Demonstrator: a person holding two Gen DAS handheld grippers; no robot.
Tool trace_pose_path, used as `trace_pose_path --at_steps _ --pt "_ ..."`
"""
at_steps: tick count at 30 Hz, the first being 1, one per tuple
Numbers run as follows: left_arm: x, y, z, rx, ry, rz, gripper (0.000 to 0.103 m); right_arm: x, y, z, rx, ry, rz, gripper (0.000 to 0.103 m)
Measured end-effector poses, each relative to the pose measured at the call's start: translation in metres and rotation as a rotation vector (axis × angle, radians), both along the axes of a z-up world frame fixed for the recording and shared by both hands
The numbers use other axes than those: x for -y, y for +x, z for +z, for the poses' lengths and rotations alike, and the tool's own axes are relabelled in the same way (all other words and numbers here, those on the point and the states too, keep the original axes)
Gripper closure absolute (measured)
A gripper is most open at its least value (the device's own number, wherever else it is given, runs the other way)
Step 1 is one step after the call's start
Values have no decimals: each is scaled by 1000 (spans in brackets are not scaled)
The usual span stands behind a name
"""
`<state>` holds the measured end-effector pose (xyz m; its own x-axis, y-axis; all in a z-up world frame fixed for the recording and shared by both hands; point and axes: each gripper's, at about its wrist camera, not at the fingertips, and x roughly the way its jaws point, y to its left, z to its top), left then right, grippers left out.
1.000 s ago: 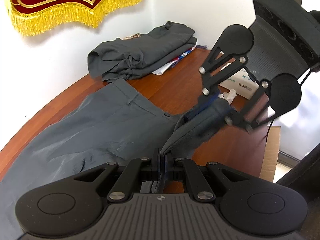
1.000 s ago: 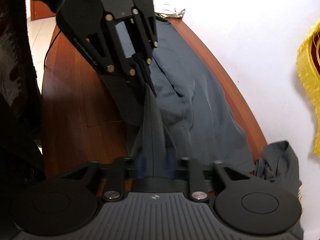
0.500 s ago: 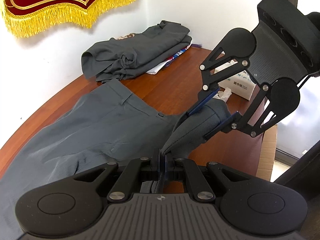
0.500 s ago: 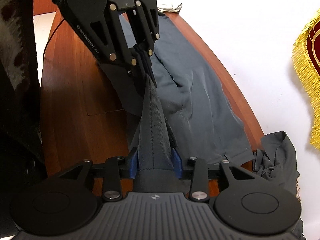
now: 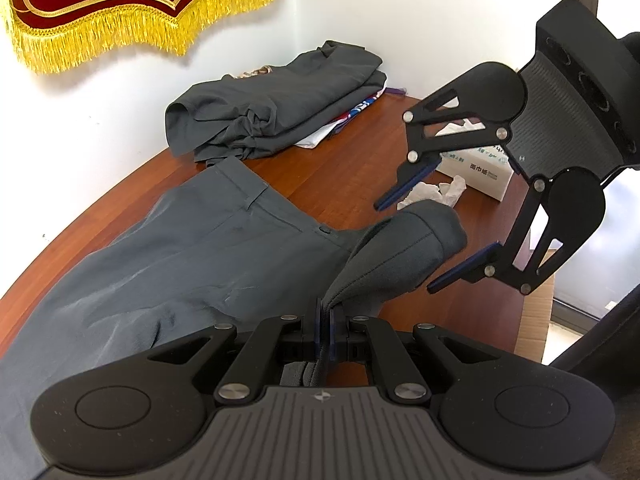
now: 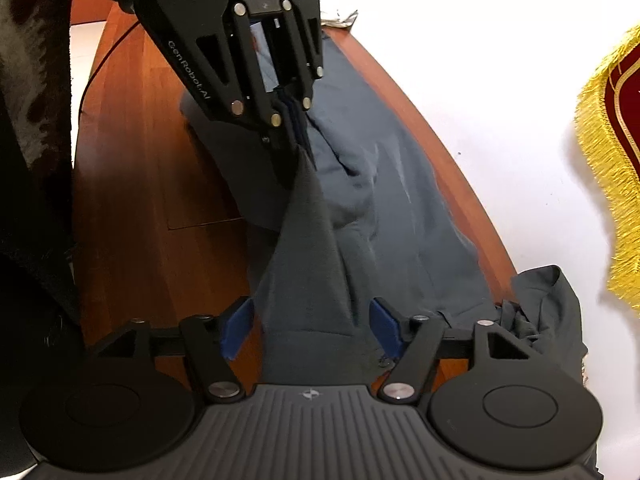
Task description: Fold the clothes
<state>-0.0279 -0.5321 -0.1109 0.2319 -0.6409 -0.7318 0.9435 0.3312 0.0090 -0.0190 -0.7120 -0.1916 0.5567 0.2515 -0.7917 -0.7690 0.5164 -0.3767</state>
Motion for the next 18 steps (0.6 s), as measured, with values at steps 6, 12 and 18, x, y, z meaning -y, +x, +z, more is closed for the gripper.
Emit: trace_pose_path --at_steps 6,12,18 --pt "0 1 0 -4 0 -2 99 7 1 0 -34 3 -20 42" --pt "0 1 0 -5 4 -6 99 12 0 2 -54 15 -37 66" --pt "-1 -2 0 -12 1 -19 99 18 2 11 -69 31 -52 91"
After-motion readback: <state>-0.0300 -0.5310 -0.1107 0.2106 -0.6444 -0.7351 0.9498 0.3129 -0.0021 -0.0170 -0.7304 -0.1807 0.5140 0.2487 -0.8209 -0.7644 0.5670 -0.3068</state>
